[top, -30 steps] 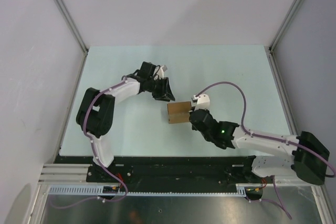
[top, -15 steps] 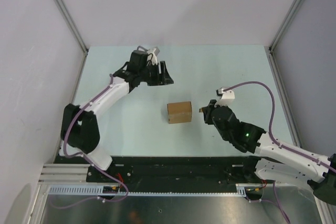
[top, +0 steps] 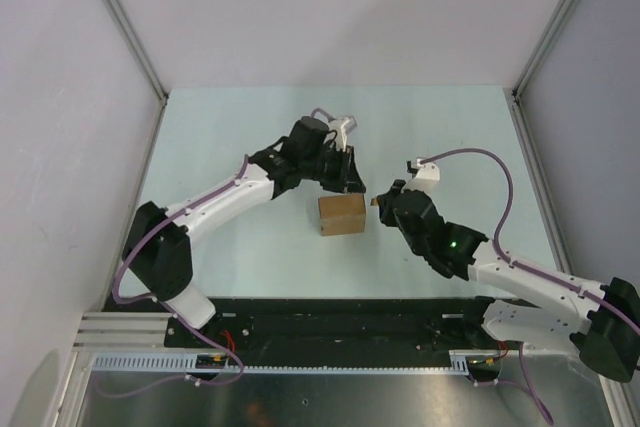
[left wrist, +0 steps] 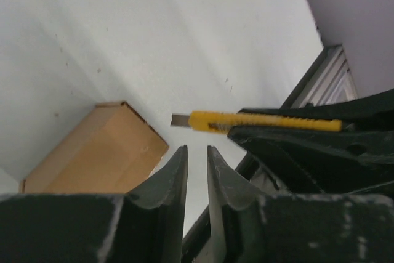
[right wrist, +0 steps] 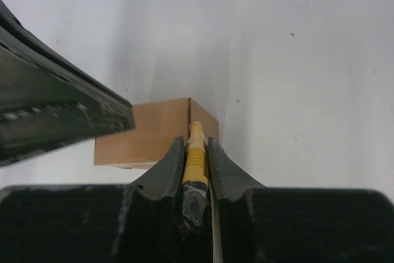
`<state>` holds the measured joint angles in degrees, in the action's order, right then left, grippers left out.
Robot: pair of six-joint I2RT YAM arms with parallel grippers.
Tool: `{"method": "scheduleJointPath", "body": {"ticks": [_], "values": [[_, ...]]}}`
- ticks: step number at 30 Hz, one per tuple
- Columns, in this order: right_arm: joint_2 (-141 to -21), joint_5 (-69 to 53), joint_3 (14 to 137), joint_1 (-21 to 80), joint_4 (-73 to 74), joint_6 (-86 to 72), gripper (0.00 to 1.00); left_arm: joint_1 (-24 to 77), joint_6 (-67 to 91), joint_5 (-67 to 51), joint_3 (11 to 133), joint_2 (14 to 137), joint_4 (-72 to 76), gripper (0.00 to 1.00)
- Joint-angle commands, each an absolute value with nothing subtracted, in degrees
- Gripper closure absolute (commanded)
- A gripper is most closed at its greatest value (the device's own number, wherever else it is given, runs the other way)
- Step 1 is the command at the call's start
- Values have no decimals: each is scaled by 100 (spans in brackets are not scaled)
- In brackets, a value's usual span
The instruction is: Unpack the express box
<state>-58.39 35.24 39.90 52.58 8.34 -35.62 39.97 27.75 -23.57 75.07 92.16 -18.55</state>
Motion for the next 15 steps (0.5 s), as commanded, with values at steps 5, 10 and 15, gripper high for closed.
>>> {"method": "scheduleJointPath", "body": {"ticks": [5,10,15], "values": [[-5985,3209,4254,5001,158,-3674,100,4052,2883,-2268,7156,9352,-1837,81],[-6143,2971,4254,4922,-130,-3560,100,4113,2857,-2207,6891,9422,-1837,82],[-6381,2865,4263,4878,-255,-3568,100,4148,2839,-1917,6706,9404,-1854,82]]}}
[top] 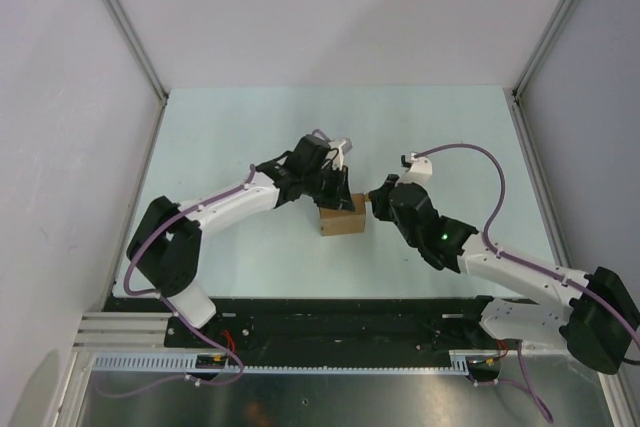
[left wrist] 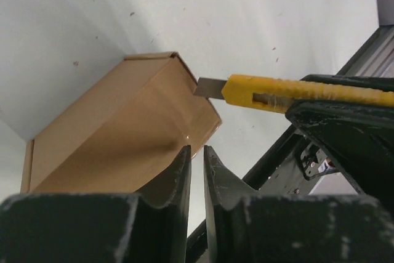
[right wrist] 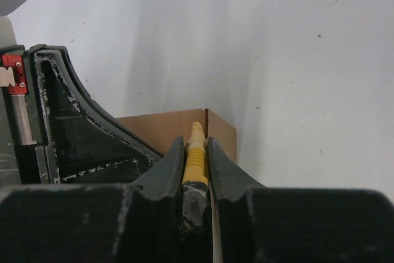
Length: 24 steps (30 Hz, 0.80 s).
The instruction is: Unpack the express box
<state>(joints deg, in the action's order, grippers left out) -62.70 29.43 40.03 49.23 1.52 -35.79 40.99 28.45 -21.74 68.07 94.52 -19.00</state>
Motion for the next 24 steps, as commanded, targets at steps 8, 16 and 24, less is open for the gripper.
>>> {"method": "scheduleJointPath", "body": {"ticks": [8,16,24], "values": [[-6363,3138,4254,4834,-448,-3349,100,4157,2979,-1433,6355,9334,-2100,83],[-6486,3164,4263,4799,-360,-3454,100,4166,2971,-1336,6354,9483,-2197,84],[-6618,3199,4263,4808,-316,-3472,100,4175,2953,-1108,6451,9668,-2487,86]]}}
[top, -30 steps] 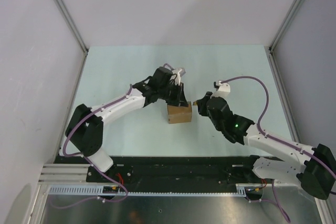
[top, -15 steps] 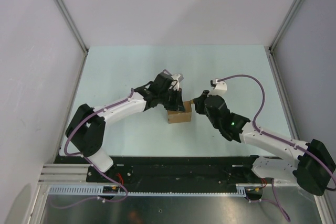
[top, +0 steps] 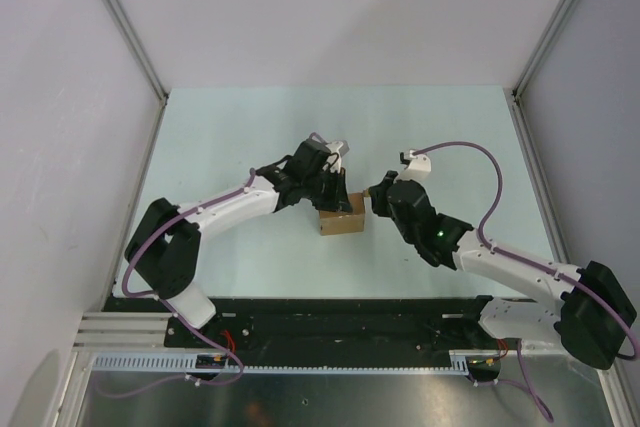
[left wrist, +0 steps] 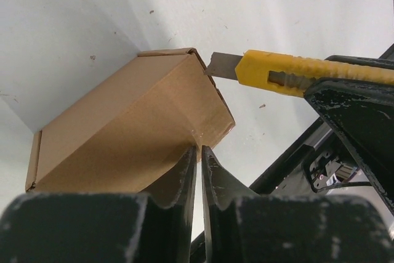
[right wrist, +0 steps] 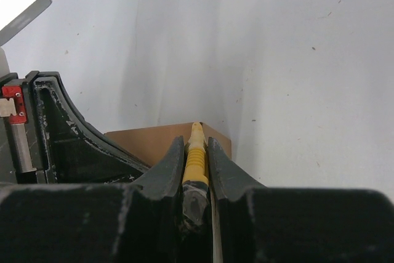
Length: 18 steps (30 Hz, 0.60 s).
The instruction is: Unpack the express box
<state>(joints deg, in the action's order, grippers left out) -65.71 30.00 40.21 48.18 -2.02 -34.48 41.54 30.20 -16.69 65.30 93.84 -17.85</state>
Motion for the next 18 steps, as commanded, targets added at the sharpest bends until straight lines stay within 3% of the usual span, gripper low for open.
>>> {"method": "scheduleJointPath", "body": {"ticks": [1,18], "values": [[-6618,3191,4254,4808,-308,-3480,100,4166,2944,-1099,6451,9677,-2496,86],[-6592,3261,4263,4843,-431,-3322,100,4166,2936,-958,6530,9888,-2698,88]]}}
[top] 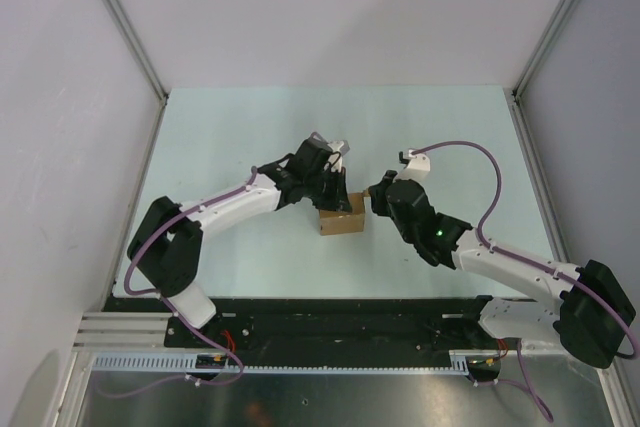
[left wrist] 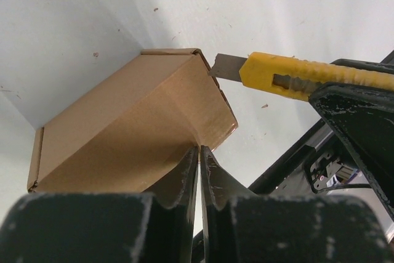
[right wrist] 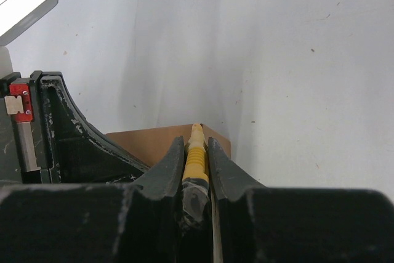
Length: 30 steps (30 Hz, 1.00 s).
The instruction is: Unpack the express box
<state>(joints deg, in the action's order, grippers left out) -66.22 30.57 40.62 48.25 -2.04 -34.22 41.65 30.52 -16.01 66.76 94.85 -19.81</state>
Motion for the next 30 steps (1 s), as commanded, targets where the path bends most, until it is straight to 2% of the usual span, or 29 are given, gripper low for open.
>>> {"method": "scheduleJointPath", "body": {"ticks": [1,30], "values": [[-6574,3278,4254,4843,-431,-3296,100,4175,2953,-932,6539,9896,-2707,89],[-6530,3305,4263,4931,-527,-3103,100,4166,2962,-896,6530,10020,-2769,90]]}}
